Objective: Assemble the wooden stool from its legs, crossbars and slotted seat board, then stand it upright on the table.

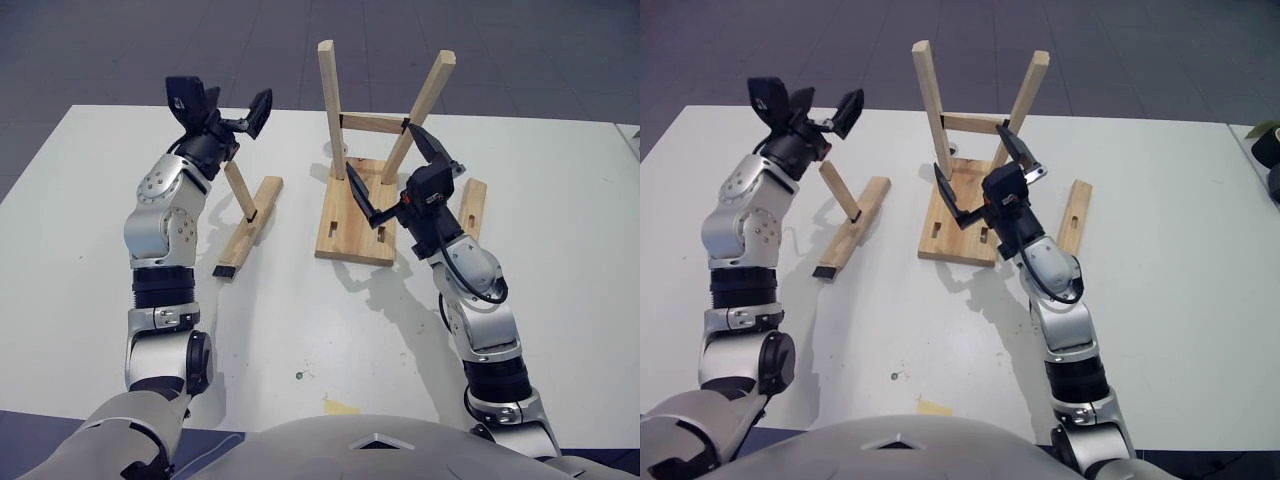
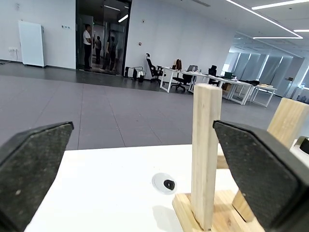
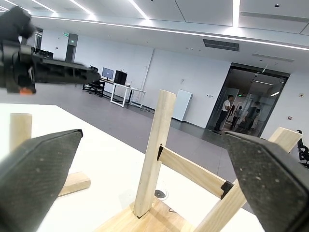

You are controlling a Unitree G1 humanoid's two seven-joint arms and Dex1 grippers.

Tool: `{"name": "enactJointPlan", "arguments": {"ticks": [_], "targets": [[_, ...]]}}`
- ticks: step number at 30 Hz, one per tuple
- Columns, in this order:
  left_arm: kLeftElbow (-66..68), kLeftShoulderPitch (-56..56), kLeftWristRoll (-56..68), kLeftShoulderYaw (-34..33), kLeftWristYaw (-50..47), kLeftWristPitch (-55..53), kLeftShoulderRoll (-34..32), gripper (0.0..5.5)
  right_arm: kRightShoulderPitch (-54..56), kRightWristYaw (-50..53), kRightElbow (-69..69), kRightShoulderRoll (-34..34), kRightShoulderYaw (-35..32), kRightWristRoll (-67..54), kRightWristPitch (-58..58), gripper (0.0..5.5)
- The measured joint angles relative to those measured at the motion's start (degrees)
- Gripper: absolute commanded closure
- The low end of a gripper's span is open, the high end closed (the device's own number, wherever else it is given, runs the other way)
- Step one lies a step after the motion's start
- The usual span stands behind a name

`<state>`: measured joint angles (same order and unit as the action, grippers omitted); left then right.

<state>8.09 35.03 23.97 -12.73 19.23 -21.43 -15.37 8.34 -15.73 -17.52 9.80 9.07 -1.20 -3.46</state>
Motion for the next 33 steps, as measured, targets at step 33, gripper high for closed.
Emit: {"name": "enactJointPlan", "arguments": {"ticks": [33], "targets": [[-11.5,-4.96,2.94,-2.49,2.08,-12.68,-9.68,0.11,-0.08,0.2,0.04,-0.36,0.81,0.06,-0.07,0.1]]}}
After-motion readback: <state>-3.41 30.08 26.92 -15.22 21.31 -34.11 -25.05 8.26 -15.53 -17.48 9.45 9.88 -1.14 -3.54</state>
